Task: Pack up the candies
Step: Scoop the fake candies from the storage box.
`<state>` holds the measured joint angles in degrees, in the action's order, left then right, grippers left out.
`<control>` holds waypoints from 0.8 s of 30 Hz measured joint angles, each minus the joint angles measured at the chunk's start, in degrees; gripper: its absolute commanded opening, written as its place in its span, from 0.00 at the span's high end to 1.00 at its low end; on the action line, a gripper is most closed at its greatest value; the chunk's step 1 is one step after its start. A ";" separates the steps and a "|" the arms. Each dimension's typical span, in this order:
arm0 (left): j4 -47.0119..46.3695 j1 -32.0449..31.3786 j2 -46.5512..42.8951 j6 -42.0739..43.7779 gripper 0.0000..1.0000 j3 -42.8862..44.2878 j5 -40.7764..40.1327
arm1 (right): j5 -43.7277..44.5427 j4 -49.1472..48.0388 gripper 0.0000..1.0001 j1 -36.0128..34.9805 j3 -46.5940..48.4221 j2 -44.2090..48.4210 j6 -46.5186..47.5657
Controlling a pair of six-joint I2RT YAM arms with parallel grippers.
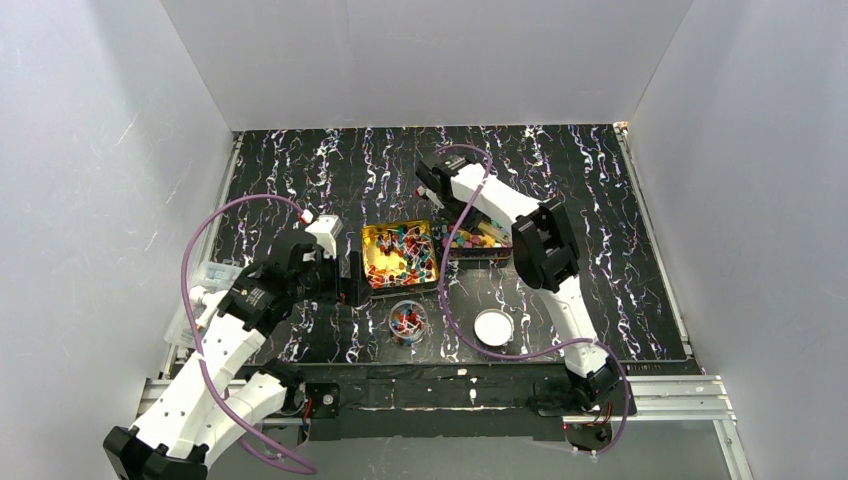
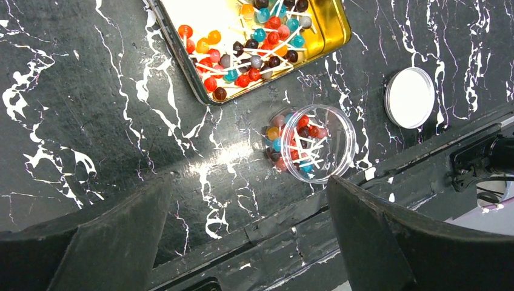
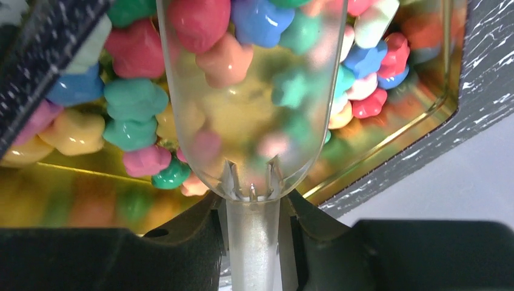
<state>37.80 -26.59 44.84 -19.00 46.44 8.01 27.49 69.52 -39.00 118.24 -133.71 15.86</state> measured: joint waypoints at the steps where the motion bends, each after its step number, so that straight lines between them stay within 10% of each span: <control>1: 0.00 0.00 0.11 0.00 0.02 0.00 -0.09 | -0.44 -0.76 0.99 0.15 0.00 -0.04 -0.20; 24: -0.02 0.00 3.41 1.05 0.02 0.00 -1.60 | -16.11 -31.98 0.99 6.16 -27.32 16.41 3.30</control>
<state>37.78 -26.59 48.25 -17.96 46.44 6.42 11.38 37.54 -32.84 90.91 -117.30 19.16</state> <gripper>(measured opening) 0.983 0.381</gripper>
